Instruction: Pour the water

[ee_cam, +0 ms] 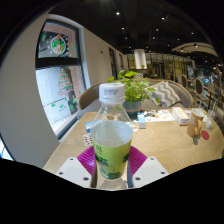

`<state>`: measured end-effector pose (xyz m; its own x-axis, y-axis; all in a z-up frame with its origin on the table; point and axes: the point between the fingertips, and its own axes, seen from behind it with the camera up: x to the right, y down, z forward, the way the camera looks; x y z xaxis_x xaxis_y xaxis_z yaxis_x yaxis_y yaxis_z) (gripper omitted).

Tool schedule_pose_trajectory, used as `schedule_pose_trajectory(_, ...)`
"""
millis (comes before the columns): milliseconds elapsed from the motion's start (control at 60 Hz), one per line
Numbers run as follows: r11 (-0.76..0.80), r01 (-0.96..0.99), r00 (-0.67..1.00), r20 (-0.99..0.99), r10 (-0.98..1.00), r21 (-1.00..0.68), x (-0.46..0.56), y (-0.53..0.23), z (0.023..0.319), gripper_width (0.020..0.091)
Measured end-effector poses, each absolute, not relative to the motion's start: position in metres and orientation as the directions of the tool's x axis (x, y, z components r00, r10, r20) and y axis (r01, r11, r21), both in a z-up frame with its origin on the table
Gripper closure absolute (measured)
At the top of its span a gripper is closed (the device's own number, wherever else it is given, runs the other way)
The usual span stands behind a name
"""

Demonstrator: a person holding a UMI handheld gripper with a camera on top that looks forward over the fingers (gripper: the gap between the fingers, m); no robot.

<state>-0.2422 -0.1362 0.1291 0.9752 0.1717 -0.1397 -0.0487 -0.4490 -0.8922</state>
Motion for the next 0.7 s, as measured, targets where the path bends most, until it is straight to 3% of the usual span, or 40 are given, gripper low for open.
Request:
schedule_pose_trajectory(183, -0.423, -0.312, 0.894, -0.414, 0.172, -0.851, -0.214, -0.100, 0.218, 0.0701)
schedule_pose_trajectory(333, -0.440, -0.622, 0.671, -0.731, 0.126, -0.647, -0.156, -0.053, 0.269, 0.0704)
schedule_pose_trajectory(550, -0.420, -0.887, 0.213, -0.977, -0.005, -0.191, -0.052, 0.013, 0.280, 0.0708)
schedule_pose_trajectory(700, -0.370, -0.913, -0.142, -0.985, -0.100, 0.169, 0.003, 0.045, 0.252, 0.0704)
